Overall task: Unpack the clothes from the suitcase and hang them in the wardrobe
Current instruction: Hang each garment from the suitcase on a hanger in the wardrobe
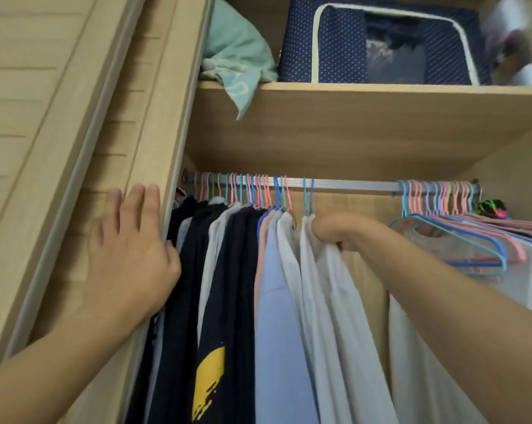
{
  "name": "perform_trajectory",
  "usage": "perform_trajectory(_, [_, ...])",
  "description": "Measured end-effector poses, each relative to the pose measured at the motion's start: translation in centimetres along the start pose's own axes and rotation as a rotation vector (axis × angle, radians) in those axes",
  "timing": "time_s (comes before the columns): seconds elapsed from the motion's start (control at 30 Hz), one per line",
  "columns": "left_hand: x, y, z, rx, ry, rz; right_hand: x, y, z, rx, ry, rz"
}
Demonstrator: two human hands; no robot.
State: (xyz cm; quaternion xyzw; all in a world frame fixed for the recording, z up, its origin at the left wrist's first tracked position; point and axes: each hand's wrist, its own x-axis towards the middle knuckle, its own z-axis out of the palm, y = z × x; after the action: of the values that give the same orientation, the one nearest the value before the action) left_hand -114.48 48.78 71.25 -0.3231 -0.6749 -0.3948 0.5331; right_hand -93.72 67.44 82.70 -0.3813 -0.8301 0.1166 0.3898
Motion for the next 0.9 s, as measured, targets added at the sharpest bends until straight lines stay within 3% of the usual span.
perform_trajectory(0.13, [0.7,0.9,0.1,0.027,0.043,0.004,-0.3,-2.9,1.4,0.279,-0.102,-0.062])
perform_trajectory(0.23, [1.4,2.1,-0.3,0.052,0.119,-0.004,-1.0,-1.2,0.5,0.380,-0.146,-0.115])
perform_trajectory(0.27, [1.3,2.4,-0.4,0.066,0.141,0.001,-1.0,0.4,-0.1,0.228,-0.057,-0.129])
perform_trajectory(0.37, [1.1,2.4,0.0,0.093,0.203,0.005,-0.8,6.6,-3.2,-0.757,0.461,-0.101])
perform_trajectory(0.4, [1.1,2.4,0.1,0.099,0.216,0.007,-1.1,8.7,-4.2,-1.013,0.551,-0.035])
perform_trajectory(0.47, [1.1,2.3,0.2,0.102,0.234,-0.001,-1.7,12.1,-6.1,-1.278,0.597,0.119])
perform_trajectory(0.9, [1.1,2.2,0.1,0.088,0.193,-0.013,-3.5,15.5,-9.4,-1.405,0.552,0.248])
